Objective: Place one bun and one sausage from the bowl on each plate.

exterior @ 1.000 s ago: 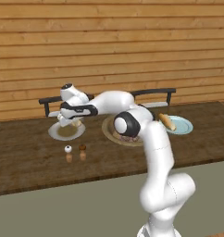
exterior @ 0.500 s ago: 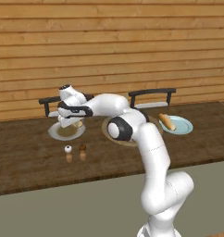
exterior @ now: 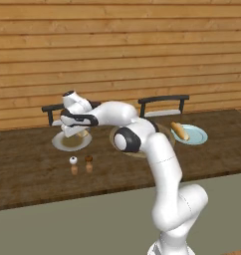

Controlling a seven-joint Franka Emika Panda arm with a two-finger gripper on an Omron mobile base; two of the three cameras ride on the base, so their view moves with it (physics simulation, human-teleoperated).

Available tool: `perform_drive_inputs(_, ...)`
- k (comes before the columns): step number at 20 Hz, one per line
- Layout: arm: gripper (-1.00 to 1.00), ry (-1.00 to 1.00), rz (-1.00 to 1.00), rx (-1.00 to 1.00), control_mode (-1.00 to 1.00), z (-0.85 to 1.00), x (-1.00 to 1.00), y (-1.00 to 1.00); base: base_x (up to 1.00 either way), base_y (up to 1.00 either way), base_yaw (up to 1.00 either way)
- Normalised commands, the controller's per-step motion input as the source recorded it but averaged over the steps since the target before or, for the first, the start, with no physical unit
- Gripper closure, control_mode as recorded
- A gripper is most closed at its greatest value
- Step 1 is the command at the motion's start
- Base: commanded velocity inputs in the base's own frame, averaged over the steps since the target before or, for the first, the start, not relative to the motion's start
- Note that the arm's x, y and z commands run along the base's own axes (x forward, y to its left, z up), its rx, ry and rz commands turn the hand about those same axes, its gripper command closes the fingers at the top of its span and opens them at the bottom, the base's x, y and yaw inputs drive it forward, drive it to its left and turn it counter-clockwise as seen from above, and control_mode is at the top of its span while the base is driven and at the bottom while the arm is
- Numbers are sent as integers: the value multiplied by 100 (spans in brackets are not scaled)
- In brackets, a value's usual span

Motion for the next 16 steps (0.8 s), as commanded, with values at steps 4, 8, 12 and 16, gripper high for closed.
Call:
perform_drive_inputs(4,-100,0,0,0,-100,7,-5,0,0,0,0)
perform_drive_inputs(8,-100,0,0,0,-100,24,-33,0,0,0,0)
perform_drive_inputs(12,-100,-2,0,4,-100,68,-17,-18,0,0,0)
perform_drive_inputs(16,-100,-3,-3,21,-100,14,-11,-100,0,0,0)
